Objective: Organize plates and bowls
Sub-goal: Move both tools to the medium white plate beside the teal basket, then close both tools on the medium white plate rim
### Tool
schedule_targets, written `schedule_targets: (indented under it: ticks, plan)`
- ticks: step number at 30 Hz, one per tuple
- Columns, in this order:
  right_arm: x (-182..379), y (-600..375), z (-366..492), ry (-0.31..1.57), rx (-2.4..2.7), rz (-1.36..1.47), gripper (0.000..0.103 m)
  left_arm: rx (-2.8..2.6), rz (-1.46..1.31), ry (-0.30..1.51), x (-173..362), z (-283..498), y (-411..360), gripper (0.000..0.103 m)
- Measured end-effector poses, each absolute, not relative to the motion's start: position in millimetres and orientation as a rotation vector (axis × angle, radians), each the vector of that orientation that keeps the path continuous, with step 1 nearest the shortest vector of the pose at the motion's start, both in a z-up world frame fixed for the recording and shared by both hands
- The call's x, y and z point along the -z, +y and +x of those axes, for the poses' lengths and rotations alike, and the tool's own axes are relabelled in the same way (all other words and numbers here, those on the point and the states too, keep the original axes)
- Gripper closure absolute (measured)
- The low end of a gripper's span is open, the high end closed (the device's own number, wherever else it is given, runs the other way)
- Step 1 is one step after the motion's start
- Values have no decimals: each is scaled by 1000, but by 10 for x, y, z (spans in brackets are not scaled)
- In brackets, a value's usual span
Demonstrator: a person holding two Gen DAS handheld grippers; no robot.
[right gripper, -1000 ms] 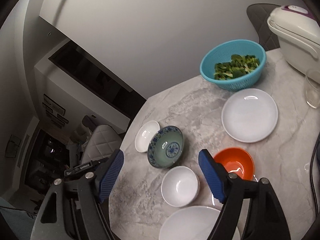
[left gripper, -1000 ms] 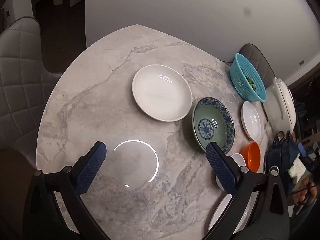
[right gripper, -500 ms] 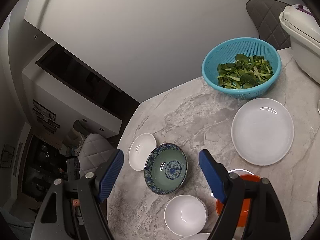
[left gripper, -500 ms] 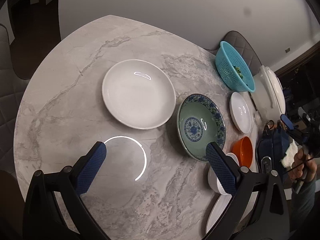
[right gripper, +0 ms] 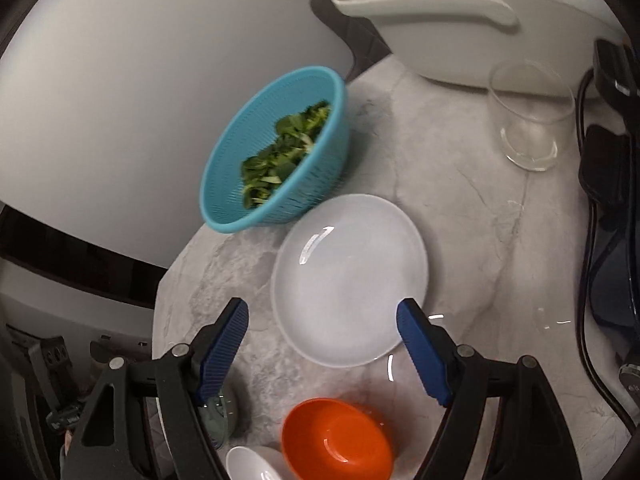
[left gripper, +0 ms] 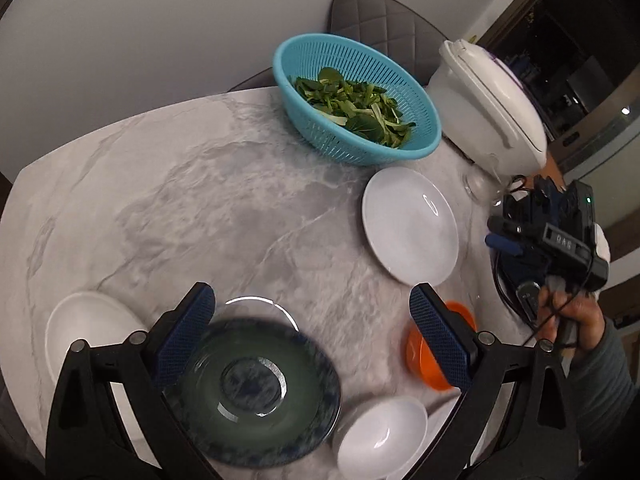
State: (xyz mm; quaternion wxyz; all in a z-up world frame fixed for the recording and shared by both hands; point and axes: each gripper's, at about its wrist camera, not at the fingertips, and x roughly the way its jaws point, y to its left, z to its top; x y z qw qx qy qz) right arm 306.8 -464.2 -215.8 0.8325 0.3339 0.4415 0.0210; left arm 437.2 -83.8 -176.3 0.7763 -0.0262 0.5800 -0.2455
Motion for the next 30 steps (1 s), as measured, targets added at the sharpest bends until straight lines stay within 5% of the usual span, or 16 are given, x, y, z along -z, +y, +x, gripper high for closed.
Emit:
schedule_targets:
  ticks: [7, 12, 22, 27, 30]
  plan:
    - [2737, -5033, 3475, 1073, -29, 764, 36, 487, -61, 1400, 2528, 4922, -1740, 21]
    - [2827, -5095, 3632, 1094, -60, 733, 37, 480, -37, 1458, 2916, 5025, -1943, 43]
    - [2892, -5060, 3800, 1137, -89, 690, 47, 461, 46, 1439, 3076, 5166, -2156, 45]
    - [2912, -4987, 3816, 1144, -100, 674, 69, 507, 102, 1417, 3129, 5136, -2374, 85]
    - [2934, -4959, 3821, 1163, -89, 645, 90, 493, 162, 1391, 3142, 5138, -2497, 86]
